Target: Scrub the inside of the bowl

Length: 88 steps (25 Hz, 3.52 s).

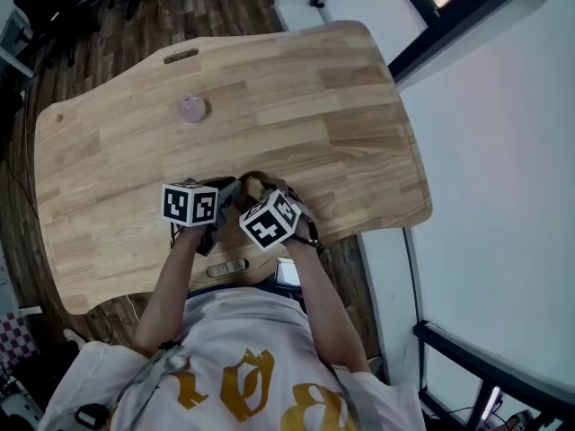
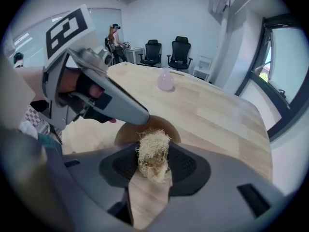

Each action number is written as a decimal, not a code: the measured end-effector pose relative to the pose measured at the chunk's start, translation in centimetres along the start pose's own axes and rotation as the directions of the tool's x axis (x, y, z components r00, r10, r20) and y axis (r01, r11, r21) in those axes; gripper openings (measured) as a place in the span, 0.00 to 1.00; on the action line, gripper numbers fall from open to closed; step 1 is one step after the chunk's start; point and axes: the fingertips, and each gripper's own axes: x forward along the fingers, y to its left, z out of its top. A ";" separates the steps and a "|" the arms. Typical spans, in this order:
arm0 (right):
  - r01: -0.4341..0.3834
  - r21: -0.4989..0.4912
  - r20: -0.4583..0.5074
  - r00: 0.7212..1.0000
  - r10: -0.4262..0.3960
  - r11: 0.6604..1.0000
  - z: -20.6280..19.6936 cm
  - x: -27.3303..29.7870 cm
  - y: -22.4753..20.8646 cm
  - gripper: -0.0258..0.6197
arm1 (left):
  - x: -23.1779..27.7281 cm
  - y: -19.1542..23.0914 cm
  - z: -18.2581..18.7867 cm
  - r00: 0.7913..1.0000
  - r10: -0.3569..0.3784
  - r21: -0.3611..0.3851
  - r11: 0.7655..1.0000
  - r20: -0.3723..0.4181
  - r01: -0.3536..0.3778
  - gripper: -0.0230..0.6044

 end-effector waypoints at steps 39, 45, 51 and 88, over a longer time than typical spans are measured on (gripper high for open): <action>-0.161 0.253 0.228 0.968 0.103 0.954 2.6 -0.8 -2.9 0.31 | 0.5 7.1 1.1 0.989 0.132 -0.102 0.987 0.059 -0.126 0.08; -0.142 0.303 0.333 0.942 0.035 0.942 3.7 -3.7 -3.5 0.31 | -1.9 6.9 2.6 0.972 0.186 -0.068 0.982 0.142 -0.177 0.13; -0.012 0.307 0.383 0.917 -0.112 0.952 3.8 -7.5 -4.0 0.31 | -5.3 4.5 4.3 0.949 0.188 0.002 0.981 0.253 -0.195 0.13; 0.158 0.402 0.552 0.744 -0.376 0.902 -1.7 -21.8 -2.9 0.31 | -15.5 -10.6 3.1 0.841 0.150 0.159 0.950 0.520 -0.268 0.04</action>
